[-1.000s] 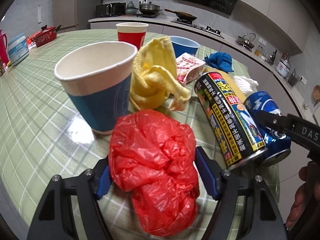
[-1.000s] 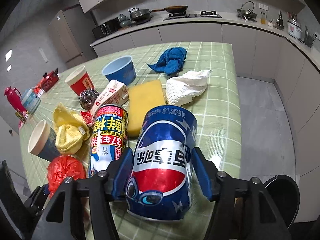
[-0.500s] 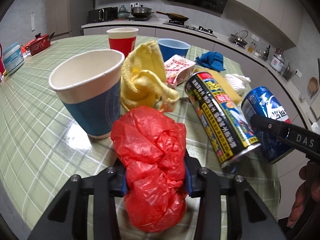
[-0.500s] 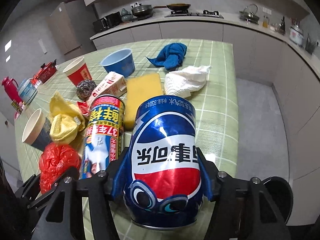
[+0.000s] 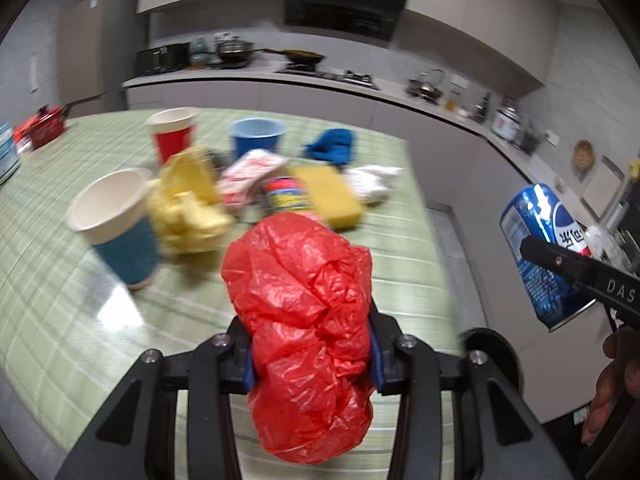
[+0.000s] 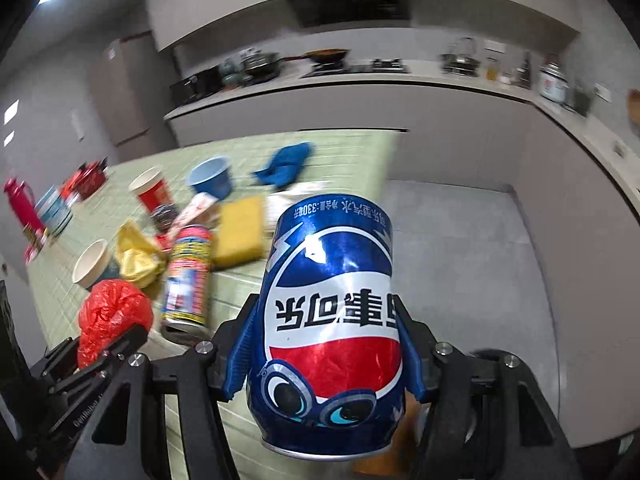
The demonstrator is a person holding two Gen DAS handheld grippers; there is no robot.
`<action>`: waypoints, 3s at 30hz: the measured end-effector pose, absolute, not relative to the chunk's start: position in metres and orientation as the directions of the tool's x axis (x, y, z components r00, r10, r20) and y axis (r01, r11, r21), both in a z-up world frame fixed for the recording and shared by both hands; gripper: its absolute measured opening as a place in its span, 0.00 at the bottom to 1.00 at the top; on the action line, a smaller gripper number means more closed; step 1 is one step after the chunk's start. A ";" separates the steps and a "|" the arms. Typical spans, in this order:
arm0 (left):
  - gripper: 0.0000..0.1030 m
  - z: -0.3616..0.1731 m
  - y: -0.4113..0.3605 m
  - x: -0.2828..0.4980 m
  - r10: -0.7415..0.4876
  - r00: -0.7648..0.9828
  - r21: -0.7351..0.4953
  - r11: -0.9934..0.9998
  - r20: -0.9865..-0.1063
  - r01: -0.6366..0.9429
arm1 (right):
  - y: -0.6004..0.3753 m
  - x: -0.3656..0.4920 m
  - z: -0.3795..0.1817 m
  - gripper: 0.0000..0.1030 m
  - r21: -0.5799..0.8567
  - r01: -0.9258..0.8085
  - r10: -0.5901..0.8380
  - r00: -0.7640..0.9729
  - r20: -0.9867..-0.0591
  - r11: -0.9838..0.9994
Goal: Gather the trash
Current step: 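Carry the red bag and Pepsi can over the black bin and release both, then move both open grippers back toward the table items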
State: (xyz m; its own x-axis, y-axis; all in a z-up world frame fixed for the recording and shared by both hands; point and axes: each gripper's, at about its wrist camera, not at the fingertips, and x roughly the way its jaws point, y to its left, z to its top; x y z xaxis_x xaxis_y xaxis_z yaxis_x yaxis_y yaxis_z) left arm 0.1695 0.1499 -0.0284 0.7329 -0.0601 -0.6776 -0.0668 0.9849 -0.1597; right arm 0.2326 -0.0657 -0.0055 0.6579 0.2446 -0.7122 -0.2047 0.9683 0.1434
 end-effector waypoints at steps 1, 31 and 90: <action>0.41 -0.027 0.140 0.170 -0.071 0.734 -0.159 0.986 -0.676 -0.051 | -0.081 0.230 -0.006 0.61 0.142 -0.184 0.230 0.663 -0.713 0.973; 0.41 -0.151 -0.130 0.177 -0.221 0.529 -0.160 0.974 -0.820 0.158 | -0.315 0.211 -0.148 0.61 0.197 -0.042 0.192 0.492 -0.849 0.980; 0.90 -0.023 0.104 0.091 0.153 0.714 -0.092 0.952 -0.683 -0.293 | -0.124 0.181 0.001 0.84 0.123 -0.389 0.354 0.604 -0.714 0.913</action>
